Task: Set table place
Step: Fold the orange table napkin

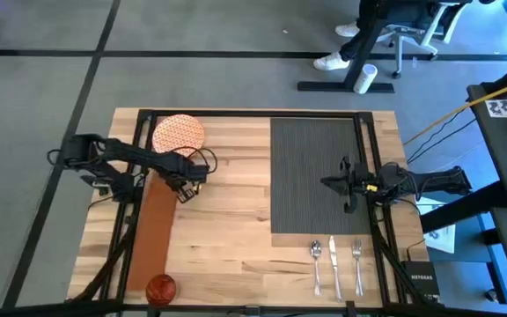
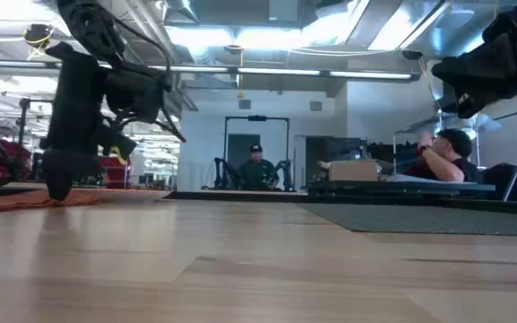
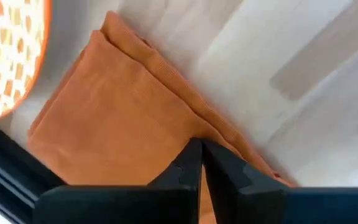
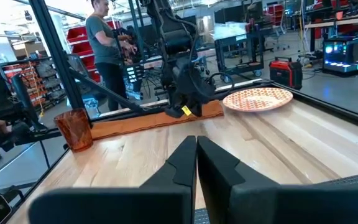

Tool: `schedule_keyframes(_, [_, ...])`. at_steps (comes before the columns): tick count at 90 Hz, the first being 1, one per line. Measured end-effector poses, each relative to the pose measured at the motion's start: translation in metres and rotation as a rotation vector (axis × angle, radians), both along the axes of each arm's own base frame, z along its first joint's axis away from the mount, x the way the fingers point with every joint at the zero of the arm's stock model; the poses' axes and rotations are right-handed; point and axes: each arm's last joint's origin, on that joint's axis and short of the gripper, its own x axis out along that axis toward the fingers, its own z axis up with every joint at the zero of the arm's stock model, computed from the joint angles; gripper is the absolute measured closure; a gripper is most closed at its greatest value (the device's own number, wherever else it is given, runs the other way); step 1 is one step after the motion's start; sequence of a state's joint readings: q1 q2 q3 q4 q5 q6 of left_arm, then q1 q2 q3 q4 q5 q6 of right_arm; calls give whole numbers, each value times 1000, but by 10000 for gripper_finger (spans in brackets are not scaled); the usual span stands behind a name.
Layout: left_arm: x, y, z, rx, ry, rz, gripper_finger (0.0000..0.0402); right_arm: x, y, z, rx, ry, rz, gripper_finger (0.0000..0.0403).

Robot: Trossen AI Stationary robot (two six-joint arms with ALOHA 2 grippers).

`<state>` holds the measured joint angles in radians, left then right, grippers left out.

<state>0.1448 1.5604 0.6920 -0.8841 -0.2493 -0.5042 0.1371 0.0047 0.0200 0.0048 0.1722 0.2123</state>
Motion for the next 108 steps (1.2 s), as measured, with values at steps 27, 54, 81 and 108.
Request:
schedule_keyframes(27, [33,4,10,-12,-234,-77,401,0,0,0,0,0,0,403])
schedule_keyframes(54, [60,3,15,-39,-469,-199,401,0,0,0,0,0,0,403])
schedule_keyframes(81, [59,-7,48,4,-233,-275,401,0,0,0,0,0,1,403])
schedule_keyframes(108, [53,-16,20,-64,-119,-276,401,0,0,0,-1,1,8,403])
